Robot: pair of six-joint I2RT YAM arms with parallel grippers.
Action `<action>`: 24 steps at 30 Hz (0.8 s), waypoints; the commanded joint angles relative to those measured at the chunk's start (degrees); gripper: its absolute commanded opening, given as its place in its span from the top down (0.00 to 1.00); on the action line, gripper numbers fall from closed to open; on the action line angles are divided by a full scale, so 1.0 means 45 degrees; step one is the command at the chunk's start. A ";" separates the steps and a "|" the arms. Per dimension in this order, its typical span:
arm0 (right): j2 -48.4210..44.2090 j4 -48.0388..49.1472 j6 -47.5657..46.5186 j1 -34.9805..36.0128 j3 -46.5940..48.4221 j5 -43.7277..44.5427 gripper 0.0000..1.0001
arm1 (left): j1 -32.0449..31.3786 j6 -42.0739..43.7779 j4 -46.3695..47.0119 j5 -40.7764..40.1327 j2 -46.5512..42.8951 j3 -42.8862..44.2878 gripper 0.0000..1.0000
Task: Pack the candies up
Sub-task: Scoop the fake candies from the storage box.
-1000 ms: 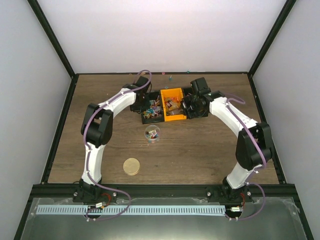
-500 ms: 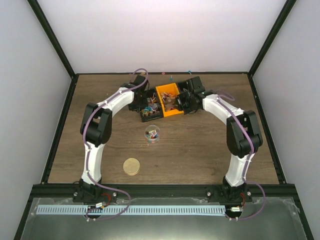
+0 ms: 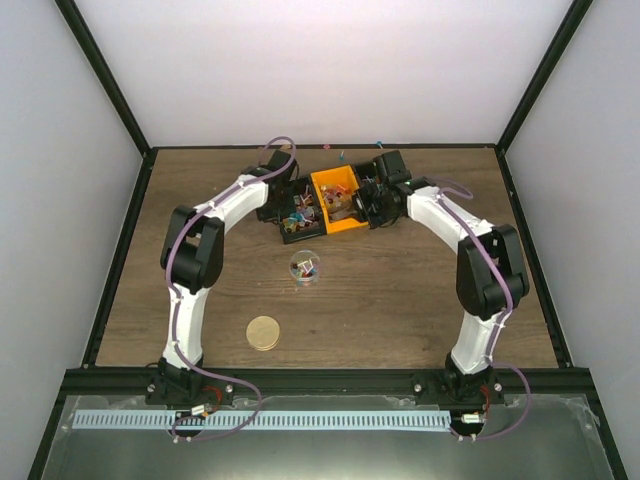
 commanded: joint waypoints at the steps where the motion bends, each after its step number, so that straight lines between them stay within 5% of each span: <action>1: -0.0383 -0.4013 0.0548 0.0309 -0.0099 0.0267 0.99 | -0.0284 0.0014 -0.0508 0.0203 0.0503 0.0069 0.96; 8: -0.0640 -0.4544 0.0997 0.0326 -0.0163 0.0137 0.99 | -0.0283 -0.0063 -0.0500 0.0103 0.0457 0.0065 0.96; 14: 0.1557 -0.4048 0.0943 0.0260 0.0453 -0.0138 0.99 | -0.0293 0.0086 -0.0480 0.0395 0.0459 0.0020 0.96; 19: 0.2813 -0.1602 0.0728 0.0152 -0.0003 -0.0753 0.99 | -0.0292 0.0252 -0.0468 0.0850 0.0540 0.0045 0.96; 24: 0.1821 0.0856 0.0335 0.0114 -0.1566 -0.0540 0.99 | -0.0288 0.0281 -0.0474 0.0847 0.0453 0.0066 0.96</action>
